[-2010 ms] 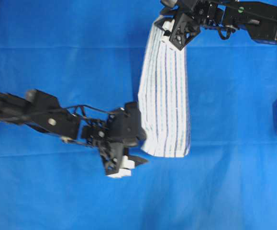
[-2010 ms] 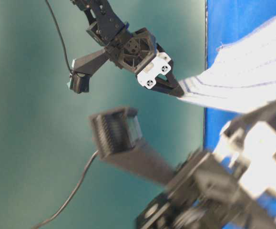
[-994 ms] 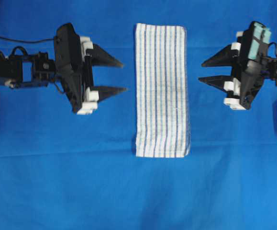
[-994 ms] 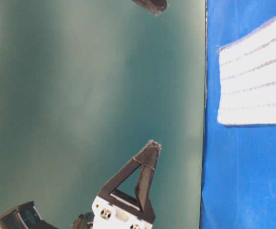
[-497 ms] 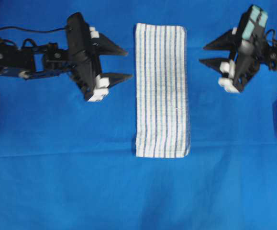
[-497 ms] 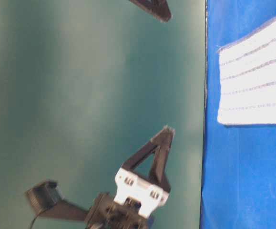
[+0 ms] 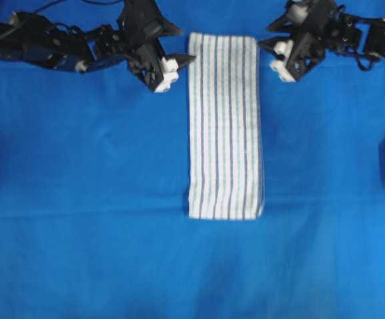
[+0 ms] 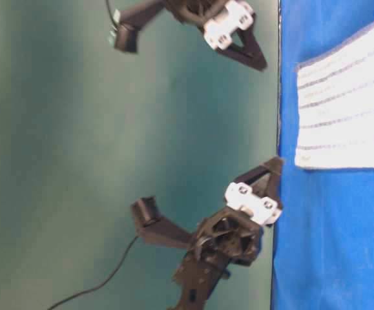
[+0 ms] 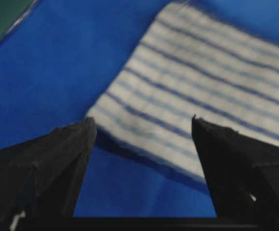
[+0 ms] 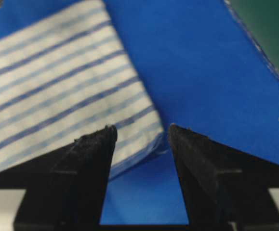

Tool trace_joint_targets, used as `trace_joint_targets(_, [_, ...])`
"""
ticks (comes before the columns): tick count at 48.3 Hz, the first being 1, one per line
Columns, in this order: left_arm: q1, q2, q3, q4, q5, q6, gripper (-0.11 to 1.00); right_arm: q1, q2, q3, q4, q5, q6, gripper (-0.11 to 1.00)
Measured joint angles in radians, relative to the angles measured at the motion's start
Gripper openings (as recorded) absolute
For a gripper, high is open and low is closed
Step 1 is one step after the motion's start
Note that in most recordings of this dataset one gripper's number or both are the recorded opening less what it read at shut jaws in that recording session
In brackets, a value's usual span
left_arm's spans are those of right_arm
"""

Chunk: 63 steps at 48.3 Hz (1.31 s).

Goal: Fold the blue towel.
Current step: 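Move both grippers to the strip's top corners and grasp them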

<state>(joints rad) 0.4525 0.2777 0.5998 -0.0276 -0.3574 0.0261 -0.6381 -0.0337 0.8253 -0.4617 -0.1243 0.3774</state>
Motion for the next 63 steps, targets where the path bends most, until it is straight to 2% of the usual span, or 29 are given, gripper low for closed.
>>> trace_joint_targets(17, [0.048, 0.118, -0.077, 0.002, -0.048, 0.0, 0.75, -0.054, 0.176, -0.061, -0.002, -0.041, 0.0, 0.59])
trace_joint_targets(28, [0.051, 0.181, -0.124, 0.002, -0.048, -0.005, 0.74, -0.067, 0.215, -0.064, -0.002, -0.071, 0.0, 0.59])
trace_joint_targets(35, [0.051, 0.189, -0.133, 0.002, -0.035, -0.012, 0.69, -0.069, 0.218, -0.064, -0.002, -0.072, 0.0, 0.58])
trace_joint_targets(39, [0.051, 0.189, -0.138, 0.0, -0.012, -0.014, 0.58, -0.067, 0.218, -0.064, -0.002, -0.071, 0.0, 0.49])
trace_joint_targets(45, [0.048, 0.189, -0.15, 0.002, 0.025, -0.018, 0.31, -0.067, 0.218, -0.064, -0.002, -0.072, 0.0, 0.14])
trace_joint_targets(47, [0.046, 0.189, -0.155, 0.002, 0.034, -0.017, 0.21, -0.066, 0.218, -0.064, 0.0, -0.072, 0.0, 0.05])
trace_joint_targets(52, [0.037, 0.192, -0.166, 0.002, 0.041, -0.017, 0.02, -0.066, 0.218, -0.064, -0.002, -0.074, 0.0, 0.05])
trace_joint_targets(63, [0.031, 0.196, -0.181, 0.002, 0.044, -0.005, 0.02, -0.064, 0.216, -0.064, -0.002, -0.075, 0.002, 0.05])
